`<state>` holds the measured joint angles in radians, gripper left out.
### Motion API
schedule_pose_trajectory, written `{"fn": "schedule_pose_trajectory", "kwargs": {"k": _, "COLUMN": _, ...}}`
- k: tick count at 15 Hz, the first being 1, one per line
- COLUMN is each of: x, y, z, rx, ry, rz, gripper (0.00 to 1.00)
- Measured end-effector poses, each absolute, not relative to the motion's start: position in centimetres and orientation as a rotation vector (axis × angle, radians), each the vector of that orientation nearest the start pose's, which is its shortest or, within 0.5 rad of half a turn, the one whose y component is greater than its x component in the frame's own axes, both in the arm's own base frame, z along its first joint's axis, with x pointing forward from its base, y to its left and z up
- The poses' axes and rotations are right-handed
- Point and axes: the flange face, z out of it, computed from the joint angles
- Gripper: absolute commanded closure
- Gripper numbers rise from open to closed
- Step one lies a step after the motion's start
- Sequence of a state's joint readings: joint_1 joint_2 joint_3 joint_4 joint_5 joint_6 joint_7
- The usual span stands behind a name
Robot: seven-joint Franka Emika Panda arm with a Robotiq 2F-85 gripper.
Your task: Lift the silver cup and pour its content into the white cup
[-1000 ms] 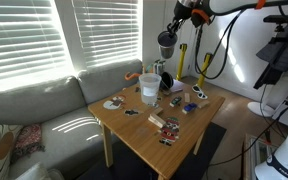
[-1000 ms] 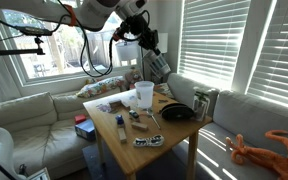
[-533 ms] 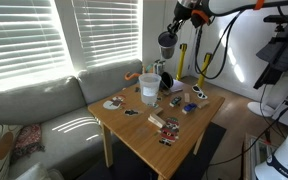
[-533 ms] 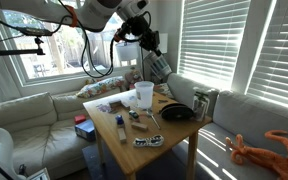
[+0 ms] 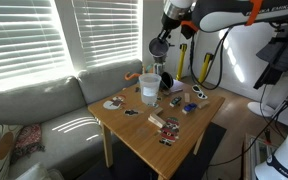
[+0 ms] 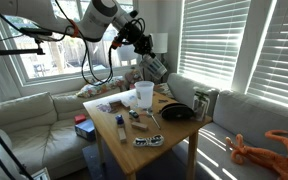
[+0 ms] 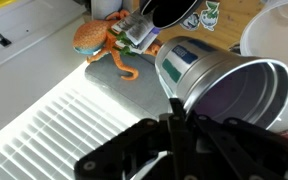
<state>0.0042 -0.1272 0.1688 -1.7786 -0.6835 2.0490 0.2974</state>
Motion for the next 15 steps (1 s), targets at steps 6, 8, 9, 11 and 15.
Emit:
{"fn": "schedule_pose_trajectory", "kwargs": {"k": 6, "x": 56.9, "y": 10.3, "z": 62.8, "rx": 2.325, "ry": 0.255, "rz": 0.659, "gripper": 0.99}}
{"fn": "schedule_pose_trajectory", "kwargs": {"k": 8, "x": 57.2, "y": 10.8, "z": 62.1, "rx": 2.283, "ry": 0.286, "rz": 0.641, "gripper": 0.99}}
{"fn": "schedule_pose_trajectory", "kwargs": {"k": 9, "x": 57.3, "y": 11.0, "z": 61.8, "rx": 2.262, "ry": 0.298, "rz": 0.631, "gripper": 0.99}}
{"fn": "schedule_pose_trajectory", "kwargs": {"k": 11, "x": 57.5, "y": 11.3, "z": 61.4, "rx": 2.223, "ry": 0.31, "rz": 0.606, "gripper": 0.99}}
{"fn": "schedule_pose_trajectory", "kwargs": {"k": 15, "x": 57.7, "y": 12.1, "z": 61.1, "rx": 2.148, "ry": 0.32, "rz": 0.569, "gripper": 0.96}}
